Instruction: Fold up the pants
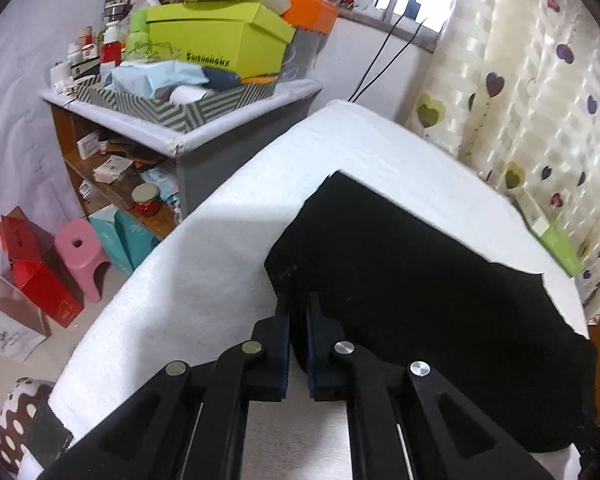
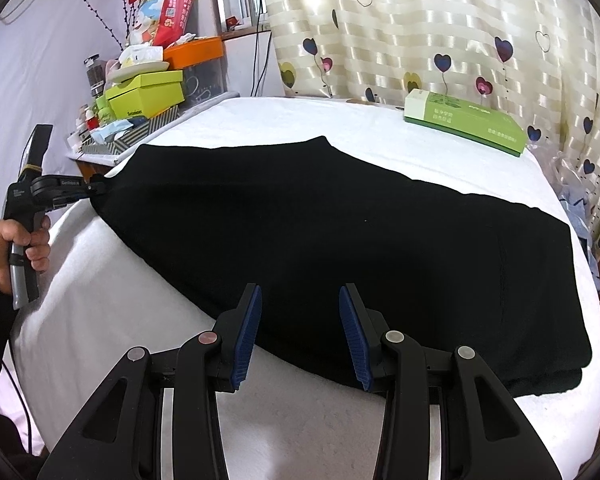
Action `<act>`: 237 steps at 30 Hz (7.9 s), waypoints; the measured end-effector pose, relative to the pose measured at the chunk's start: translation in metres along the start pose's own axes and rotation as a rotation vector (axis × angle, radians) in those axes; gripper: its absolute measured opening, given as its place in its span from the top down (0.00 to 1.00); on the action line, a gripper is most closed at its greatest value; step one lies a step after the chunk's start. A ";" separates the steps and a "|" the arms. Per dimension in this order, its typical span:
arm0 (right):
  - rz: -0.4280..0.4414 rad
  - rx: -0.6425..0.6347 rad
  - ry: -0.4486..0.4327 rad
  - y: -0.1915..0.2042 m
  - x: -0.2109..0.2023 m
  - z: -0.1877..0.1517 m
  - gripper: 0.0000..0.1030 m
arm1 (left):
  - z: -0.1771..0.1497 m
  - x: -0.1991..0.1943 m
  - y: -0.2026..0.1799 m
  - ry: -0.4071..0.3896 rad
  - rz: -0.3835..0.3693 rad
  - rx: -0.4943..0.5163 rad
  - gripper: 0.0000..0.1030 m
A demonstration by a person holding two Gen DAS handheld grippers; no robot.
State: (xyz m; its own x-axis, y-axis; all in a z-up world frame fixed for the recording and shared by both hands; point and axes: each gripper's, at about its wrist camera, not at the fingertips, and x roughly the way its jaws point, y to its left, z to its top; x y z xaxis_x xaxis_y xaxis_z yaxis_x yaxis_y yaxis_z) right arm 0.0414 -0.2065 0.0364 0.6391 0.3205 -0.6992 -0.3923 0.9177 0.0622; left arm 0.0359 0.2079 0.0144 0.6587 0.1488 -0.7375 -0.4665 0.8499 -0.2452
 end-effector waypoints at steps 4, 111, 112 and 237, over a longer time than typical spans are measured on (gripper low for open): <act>-0.004 0.018 -0.002 -0.005 -0.001 -0.003 0.59 | 0.007 -0.018 -0.011 -0.038 -0.078 0.002 0.93; 0.169 0.111 0.024 -0.039 0.049 0.052 0.81 | -0.029 0.013 -0.194 0.093 -0.360 0.549 0.67; 0.180 0.084 0.033 -0.030 0.045 0.043 0.81 | -0.037 0.005 -0.190 0.088 -0.355 0.555 0.67; -0.073 0.770 -0.103 -0.199 -0.020 -0.034 0.76 | -0.118 -0.032 -0.231 0.065 -0.267 0.610 0.66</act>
State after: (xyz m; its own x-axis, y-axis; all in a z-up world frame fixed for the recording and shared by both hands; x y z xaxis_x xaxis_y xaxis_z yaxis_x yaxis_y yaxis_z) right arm 0.0844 -0.4032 0.0135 0.7188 0.2381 -0.6531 0.1994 0.8294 0.5218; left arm 0.0525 -0.0524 0.0206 0.6594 -0.1210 -0.7420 0.1380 0.9897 -0.0387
